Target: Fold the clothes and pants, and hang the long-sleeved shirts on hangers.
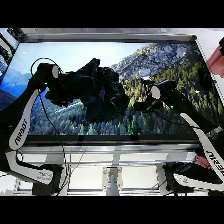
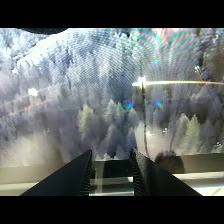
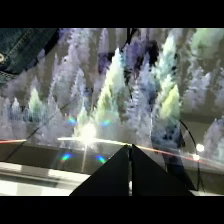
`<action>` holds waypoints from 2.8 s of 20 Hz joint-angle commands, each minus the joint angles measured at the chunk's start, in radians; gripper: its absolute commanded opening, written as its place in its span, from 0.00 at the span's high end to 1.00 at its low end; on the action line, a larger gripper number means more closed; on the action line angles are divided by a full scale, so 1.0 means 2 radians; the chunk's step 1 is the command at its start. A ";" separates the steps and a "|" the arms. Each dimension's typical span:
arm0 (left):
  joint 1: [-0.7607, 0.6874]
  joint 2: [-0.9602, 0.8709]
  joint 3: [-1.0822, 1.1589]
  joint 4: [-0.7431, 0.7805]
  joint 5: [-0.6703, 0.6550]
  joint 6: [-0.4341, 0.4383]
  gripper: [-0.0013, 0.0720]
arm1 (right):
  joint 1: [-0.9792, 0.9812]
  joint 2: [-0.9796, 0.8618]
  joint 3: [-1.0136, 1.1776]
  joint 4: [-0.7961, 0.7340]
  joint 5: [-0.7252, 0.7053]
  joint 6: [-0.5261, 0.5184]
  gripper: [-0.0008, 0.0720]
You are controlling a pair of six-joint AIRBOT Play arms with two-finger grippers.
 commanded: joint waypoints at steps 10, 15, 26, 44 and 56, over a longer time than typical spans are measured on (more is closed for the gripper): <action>0.001 0.000 0.000 0.000 0.000 0.000 0.58 | 0.000 0.000 0.000 -0.010 -0.054 -0.065 0.96; 0.000 -0.001 0.000 0.004 0.000 0.055 0.58 | 0.000 0.000 0.000 -0.008 -0.057 -0.094 0.95; -0.002 -0.028 0.000 0.062 0.128 0.095 0.34 | 0.000 -0.002 0.000 -0.003 -0.078 -0.094 0.95; -0.032 -0.097 0.000 0.265 0.166 0.062 0.94 | 0.000 -0.005 0.000 -0.005 -0.090 -0.128 0.94; 0.205 0.172 -0.001 0.026 0.041 0.290 0.94 | -0.101 -0.077 0.095 0.284 -0.029 -0.416 0.39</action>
